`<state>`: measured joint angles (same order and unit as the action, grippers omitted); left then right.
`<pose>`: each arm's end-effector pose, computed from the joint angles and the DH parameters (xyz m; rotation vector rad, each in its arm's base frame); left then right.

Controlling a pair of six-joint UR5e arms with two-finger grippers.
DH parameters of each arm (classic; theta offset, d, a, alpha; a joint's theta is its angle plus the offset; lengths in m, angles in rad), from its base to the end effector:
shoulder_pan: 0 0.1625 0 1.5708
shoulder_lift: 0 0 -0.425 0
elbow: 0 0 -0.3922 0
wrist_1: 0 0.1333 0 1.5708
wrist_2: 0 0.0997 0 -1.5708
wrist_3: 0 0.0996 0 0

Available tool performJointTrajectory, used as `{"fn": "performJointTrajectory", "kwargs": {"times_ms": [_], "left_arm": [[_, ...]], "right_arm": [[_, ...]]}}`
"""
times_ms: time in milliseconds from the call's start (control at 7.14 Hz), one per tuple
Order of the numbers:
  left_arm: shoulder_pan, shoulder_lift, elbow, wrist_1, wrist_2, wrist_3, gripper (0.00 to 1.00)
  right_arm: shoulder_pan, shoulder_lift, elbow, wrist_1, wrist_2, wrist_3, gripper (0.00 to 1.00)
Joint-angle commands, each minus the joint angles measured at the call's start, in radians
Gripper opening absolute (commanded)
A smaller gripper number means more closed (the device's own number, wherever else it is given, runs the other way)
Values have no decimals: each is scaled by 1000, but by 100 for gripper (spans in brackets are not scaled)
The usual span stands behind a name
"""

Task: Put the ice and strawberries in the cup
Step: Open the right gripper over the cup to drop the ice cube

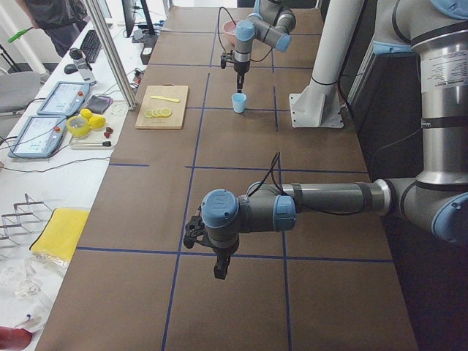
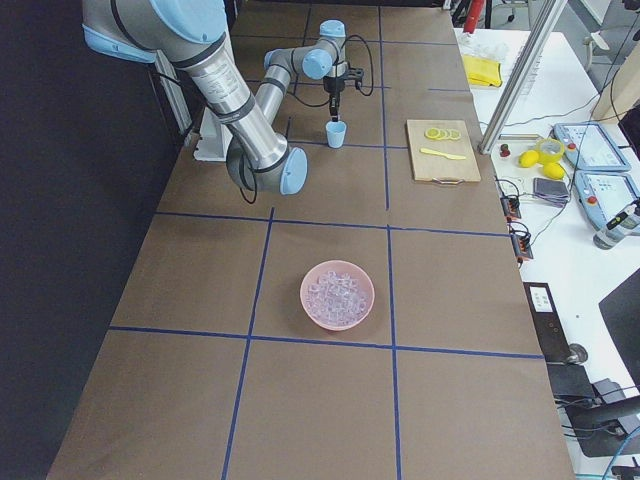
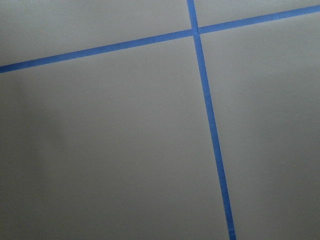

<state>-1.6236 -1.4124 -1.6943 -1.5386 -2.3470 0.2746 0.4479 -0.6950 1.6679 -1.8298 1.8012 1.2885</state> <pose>-0.0856 -0.4157 0.6735 0.0637 0.7771 0.1844 -0.5705 -0.3968 0.1185 0.0478 -0.7425 0.0757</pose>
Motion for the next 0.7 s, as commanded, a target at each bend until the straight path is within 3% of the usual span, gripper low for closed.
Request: {"fn": "performJointTrajectory", "kwargs": {"times_ms": [0, 560], "left_arm": [[2, 0, 1, 0, 0, 0, 100], [10, 0, -1, -1, 0, 0, 100]], "right_arm": [[-2, 0, -4, 3, 0, -3, 99], [27, 3, 13, 3, 4, -32, 99]]}}
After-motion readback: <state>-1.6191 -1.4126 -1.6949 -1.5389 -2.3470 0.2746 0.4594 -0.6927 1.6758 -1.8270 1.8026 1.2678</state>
